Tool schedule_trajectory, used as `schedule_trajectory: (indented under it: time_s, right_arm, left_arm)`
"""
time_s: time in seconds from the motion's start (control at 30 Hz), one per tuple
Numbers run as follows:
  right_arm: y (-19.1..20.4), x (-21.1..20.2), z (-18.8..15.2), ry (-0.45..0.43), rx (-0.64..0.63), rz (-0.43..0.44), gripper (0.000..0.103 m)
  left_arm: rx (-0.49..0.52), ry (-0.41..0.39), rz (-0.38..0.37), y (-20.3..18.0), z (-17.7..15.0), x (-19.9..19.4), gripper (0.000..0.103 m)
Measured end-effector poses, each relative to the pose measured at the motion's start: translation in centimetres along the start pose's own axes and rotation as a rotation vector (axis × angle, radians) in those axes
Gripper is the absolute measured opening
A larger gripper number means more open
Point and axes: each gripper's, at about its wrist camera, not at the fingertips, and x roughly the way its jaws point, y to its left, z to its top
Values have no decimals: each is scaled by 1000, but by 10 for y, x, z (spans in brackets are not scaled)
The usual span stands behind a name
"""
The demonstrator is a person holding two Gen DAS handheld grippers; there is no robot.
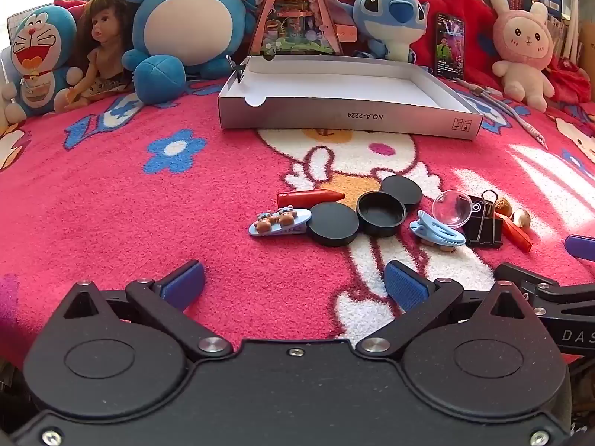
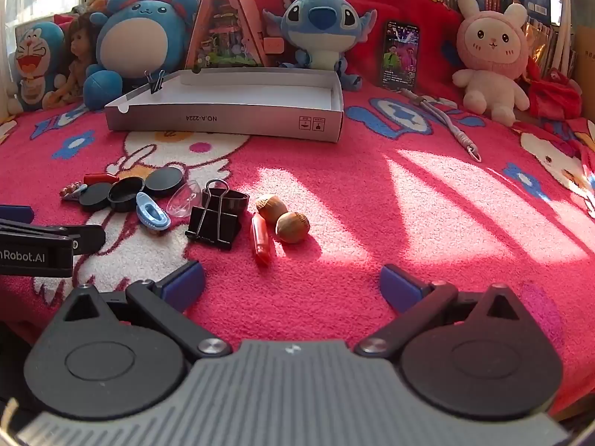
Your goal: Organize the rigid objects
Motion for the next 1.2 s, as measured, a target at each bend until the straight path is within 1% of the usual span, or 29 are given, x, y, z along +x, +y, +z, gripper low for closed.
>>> schedule_trajectory:
  time_s: [0.97,1.2]
  right_arm:
    - [2,-1,1,1,-2,-4,103]
    - [5,3,6,5,-2,-6,103]
  left_arm:
    - [5,5,4,0,0,0,103]
    - [5,6,4,0,0,0,103]
